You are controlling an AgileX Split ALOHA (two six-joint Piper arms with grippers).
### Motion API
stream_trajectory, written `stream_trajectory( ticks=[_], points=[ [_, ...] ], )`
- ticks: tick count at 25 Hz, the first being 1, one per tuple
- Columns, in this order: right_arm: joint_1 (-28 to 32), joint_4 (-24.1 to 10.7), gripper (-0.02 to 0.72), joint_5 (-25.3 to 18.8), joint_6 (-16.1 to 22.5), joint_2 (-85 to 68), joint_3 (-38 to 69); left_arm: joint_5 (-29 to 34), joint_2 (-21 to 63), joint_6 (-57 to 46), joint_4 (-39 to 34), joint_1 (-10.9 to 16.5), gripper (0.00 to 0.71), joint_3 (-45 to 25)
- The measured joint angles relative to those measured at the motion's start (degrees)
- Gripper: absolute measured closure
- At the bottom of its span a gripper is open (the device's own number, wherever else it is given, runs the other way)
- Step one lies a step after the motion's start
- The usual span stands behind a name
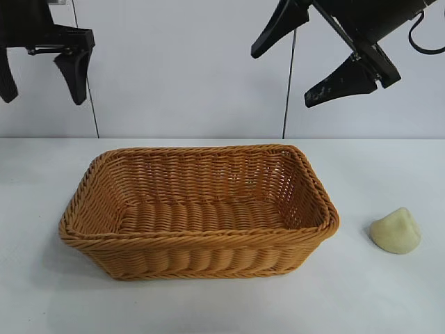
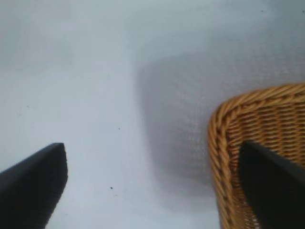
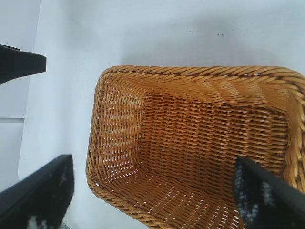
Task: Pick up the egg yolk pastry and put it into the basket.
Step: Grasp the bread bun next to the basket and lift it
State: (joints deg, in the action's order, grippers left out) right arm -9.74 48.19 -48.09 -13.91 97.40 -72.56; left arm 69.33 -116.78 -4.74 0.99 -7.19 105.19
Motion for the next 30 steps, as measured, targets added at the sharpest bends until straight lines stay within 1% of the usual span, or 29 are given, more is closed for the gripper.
stream_trajectory(
  ticks=[4,6,8,10,13,19,30],
  points=[
    [0.0,0.0,0.059,0.0,0.0,0.0,0.0,0.0,0.0,0.0,-0.4,4.9,0.018,0.0],
    [0.0,0.0,0.059,0.0,0.0,0.0,0.0,0.0,0.1,0.0,-0.2,6.2,0.018,0.0],
    [0.0,0.0,0.059,0.0,0.0,0.0,0.0,0.0,0.6,0.1,0.5,6.8,0.018,-1.0],
    [0.0,0.0,0.059,0.0,0.0,0.0,0.0,0.0,2.0,0.7,1.2,6.8,0.018,-3.2],
    [0.0,0.0,0.059,0.0,0.0,0.0,0.0,0.0,5.7,1.7,1.6,6.8,0.018,-8.5],
    [0.0,0.0,0.059,0.1,0.0,0.0,0.0,0.0,18.8,2.9,1.7,6.8,0.018,-23.5],
    [0.0,0.0,0.059,0.1,0.0,0.0,0.0,0.1,53.4,4.3,0.5,6.8,0.018,-54.9]
  ],
)
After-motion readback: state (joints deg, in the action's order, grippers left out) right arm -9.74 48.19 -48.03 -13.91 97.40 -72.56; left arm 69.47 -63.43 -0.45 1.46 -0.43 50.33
